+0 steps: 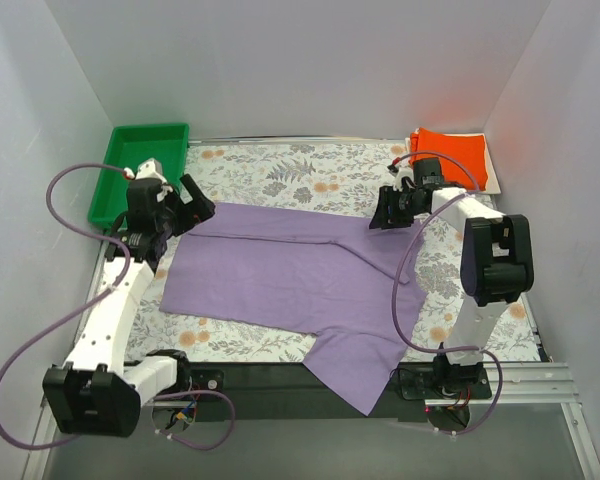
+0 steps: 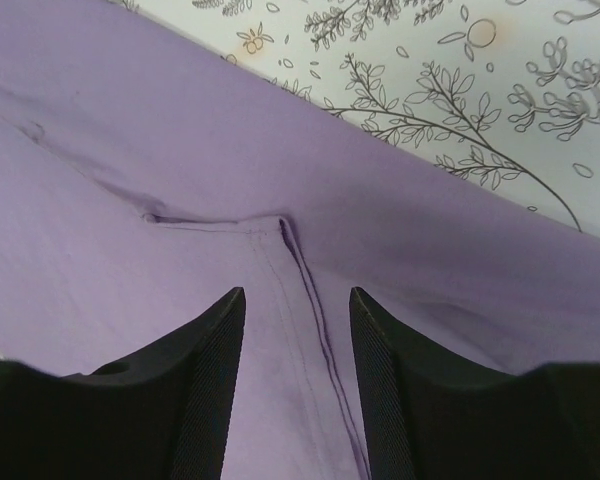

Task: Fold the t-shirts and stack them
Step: Fold the tshirt

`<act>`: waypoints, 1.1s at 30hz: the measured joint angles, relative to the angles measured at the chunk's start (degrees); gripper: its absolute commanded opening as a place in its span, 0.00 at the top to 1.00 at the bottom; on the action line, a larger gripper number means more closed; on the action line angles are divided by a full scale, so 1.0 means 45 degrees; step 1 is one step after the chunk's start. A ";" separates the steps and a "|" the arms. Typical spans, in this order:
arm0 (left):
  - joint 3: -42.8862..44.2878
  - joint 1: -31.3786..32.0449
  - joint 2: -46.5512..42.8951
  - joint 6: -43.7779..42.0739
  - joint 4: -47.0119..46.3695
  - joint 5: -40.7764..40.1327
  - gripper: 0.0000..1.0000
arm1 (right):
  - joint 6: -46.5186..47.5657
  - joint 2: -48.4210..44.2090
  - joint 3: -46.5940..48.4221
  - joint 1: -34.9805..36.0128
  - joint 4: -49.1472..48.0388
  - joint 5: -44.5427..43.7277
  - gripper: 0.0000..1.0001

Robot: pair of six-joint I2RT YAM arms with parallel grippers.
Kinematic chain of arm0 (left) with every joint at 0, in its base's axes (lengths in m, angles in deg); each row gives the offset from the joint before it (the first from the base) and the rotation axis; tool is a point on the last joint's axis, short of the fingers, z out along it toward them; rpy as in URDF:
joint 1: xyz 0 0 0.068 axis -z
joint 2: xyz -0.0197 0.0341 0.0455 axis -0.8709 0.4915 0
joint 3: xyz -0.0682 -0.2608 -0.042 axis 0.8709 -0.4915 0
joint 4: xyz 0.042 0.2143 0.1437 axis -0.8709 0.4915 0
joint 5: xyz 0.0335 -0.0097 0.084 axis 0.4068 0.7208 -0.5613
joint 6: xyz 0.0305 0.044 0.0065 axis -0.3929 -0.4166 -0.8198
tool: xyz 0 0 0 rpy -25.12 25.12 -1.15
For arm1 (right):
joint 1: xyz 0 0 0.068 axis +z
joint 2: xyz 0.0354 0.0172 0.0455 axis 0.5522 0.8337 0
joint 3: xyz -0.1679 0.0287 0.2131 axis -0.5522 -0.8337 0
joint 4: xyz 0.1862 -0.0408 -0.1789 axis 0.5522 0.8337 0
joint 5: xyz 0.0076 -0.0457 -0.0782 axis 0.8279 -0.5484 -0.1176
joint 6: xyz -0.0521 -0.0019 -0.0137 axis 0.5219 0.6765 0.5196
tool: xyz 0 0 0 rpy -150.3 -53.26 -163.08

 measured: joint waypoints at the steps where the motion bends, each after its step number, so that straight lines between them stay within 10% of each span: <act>1: -0.0311 0.0000 -0.0520 0.0010 0.0141 -0.0102 0.07 | 0.0049 0.0155 0.0000 0.0010 0.0000 0.0063 0.56; 17: -0.5017 0.0000 -0.3473 0.0248 0.0248 -0.0704 0.07 | 0.0520 0.1511 0.0039 0.0355 -0.0287 0.1224 0.57; 33: -0.5430 0.0005 -0.3623 0.0408 -0.0393 -0.0199 0.07 | 0.0714 0.1627 0.0097 0.0831 -0.0534 0.1909 0.84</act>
